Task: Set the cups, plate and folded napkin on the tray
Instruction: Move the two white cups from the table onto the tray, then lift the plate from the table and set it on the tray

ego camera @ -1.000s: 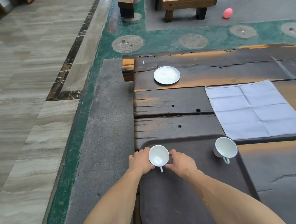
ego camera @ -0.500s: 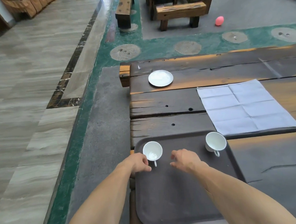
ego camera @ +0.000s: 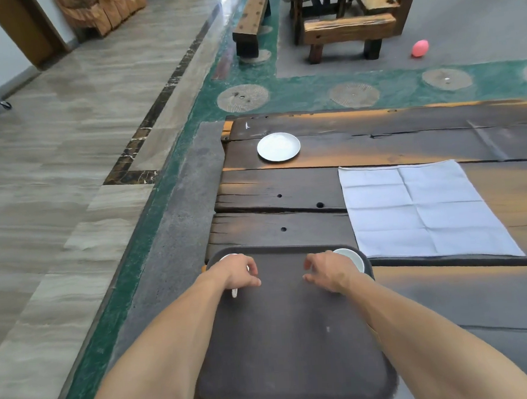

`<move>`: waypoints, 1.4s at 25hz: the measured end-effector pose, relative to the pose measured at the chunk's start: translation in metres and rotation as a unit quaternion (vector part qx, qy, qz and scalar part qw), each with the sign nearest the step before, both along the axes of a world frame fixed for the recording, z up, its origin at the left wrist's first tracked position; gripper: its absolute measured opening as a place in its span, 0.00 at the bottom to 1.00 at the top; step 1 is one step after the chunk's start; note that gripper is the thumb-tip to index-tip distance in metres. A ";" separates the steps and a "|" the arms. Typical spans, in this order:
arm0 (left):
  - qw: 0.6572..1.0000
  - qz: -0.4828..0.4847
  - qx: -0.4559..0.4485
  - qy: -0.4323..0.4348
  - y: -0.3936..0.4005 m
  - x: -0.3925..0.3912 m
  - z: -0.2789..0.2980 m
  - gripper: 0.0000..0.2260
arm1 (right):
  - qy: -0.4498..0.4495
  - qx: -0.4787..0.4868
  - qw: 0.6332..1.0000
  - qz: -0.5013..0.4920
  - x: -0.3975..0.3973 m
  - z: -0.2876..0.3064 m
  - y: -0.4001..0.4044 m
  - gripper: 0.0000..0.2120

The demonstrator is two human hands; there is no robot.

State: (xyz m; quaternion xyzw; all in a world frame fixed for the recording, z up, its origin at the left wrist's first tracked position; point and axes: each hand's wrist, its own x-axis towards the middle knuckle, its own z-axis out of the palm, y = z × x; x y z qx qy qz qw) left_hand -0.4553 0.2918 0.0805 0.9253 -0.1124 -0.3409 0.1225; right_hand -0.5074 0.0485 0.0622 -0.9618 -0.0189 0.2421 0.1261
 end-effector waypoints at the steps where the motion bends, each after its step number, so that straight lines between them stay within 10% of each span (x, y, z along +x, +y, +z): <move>1: 1.000 0.003 0.002 -0.002 -0.008 0.000 0.002 0.12 | -0.004 0.001 1.000 0.002 0.002 0.003 -0.009 0.18; 35: 0.995 -0.054 0.057 -0.056 -0.031 0.274 -0.042 0.16 | 0.019 -0.010 0.997 -0.081 0.252 -0.037 -0.083 0.17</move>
